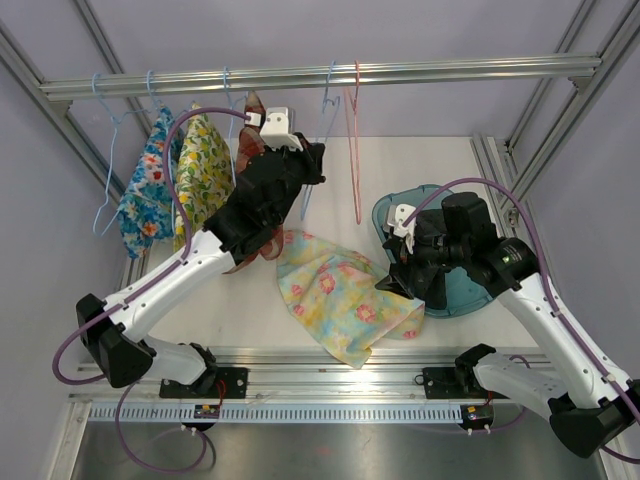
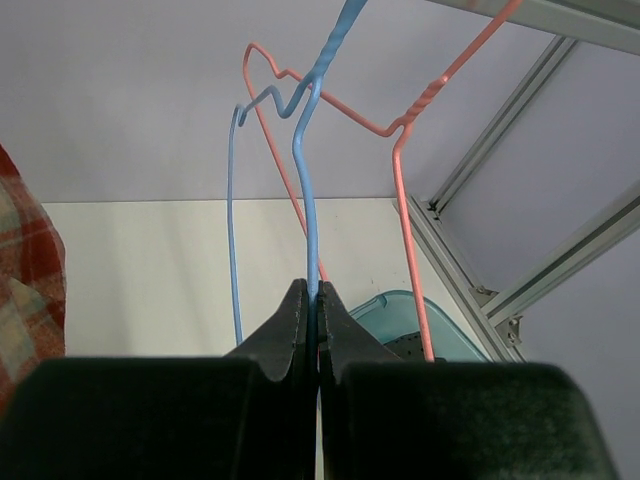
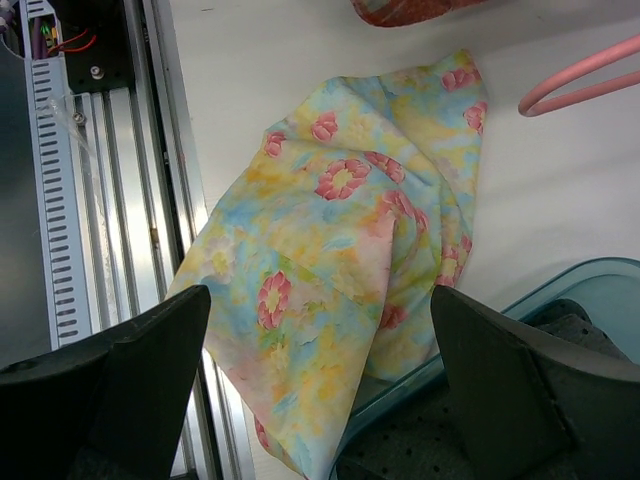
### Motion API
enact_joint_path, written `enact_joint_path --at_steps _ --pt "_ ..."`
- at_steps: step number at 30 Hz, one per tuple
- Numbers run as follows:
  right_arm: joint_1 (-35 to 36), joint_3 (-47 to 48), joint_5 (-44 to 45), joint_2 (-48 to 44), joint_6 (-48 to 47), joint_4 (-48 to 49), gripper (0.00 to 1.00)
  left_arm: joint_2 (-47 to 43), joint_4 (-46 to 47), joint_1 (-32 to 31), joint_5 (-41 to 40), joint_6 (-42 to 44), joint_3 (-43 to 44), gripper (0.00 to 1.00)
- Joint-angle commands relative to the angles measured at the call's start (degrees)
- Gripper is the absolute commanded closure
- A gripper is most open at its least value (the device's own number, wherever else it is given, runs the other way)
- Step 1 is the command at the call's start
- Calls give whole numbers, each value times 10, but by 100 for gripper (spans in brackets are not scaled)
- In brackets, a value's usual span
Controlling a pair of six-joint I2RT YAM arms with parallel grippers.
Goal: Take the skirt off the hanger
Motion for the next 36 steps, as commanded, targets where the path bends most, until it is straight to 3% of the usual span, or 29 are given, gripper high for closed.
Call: enact_joint_path --at_steps 1,2,5,6,10,13,19,25,36 --pt "-4 -2 -22 -4 -9 9 0 0 48 5 -1 -18 3 98" --pt "-4 -2 -24 -2 -9 10 1 -1 47 5 1 -22 4 96" --pt "-4 -1 -27 1 -5 13 1 -8 41 5 17 -33 4 72" --pt "-5 0 -29 4 -4 11 1 -11 38 5 23 -36 5 54" --pt "-4 3 -37 11 1 10 1 -39 20 4 34 -44 7 26" --pt "-4 -1 -53 18 -16 1 0 -69 -4 5 52 -42 8 12" --pt "-4 7 -55 56 -103 -46 1 -136 -90 5 106 3 -2 1" --pt "-4 -6 -13 103 -225 -106 1 -226 -167 5 130 51 -60 1" --pt "4 -103 79 150 -214 6 0 -368 -216 5 126 14 -190 1"
